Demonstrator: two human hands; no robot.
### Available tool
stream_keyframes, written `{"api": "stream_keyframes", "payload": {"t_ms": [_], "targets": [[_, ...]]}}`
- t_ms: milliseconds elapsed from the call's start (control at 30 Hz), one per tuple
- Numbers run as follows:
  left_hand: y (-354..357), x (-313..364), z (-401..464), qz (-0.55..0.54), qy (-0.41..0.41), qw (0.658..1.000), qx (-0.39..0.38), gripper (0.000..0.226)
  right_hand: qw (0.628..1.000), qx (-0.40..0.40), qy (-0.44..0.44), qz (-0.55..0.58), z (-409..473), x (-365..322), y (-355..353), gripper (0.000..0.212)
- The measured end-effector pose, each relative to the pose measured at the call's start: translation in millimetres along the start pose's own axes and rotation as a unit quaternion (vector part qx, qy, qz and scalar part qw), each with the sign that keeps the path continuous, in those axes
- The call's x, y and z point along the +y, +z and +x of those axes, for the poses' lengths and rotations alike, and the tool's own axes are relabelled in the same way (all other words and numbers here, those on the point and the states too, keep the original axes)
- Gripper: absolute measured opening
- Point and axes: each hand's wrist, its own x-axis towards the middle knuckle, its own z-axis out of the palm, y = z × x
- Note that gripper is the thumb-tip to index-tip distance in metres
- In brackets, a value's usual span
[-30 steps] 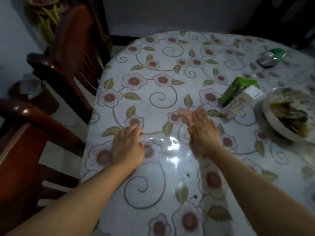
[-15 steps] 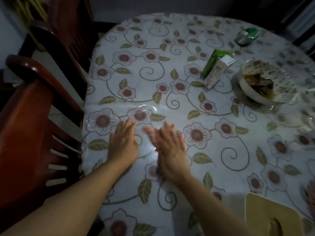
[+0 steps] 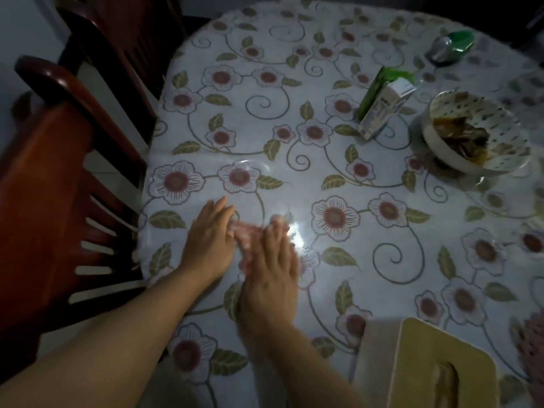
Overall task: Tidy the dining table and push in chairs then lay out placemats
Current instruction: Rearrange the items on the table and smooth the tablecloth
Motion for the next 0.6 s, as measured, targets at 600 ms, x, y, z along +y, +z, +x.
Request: {"api": "stream_keyframes", "payload": {"t_ms": [600], "targets": [[-9.6, -31.7, -19.5, 0.004, 0.07, 0.998, -0.002, 0.05, 0.986, 0.02, 0.118, -0.115, -9.1, 68.8, -14.9, 0.063]]}}
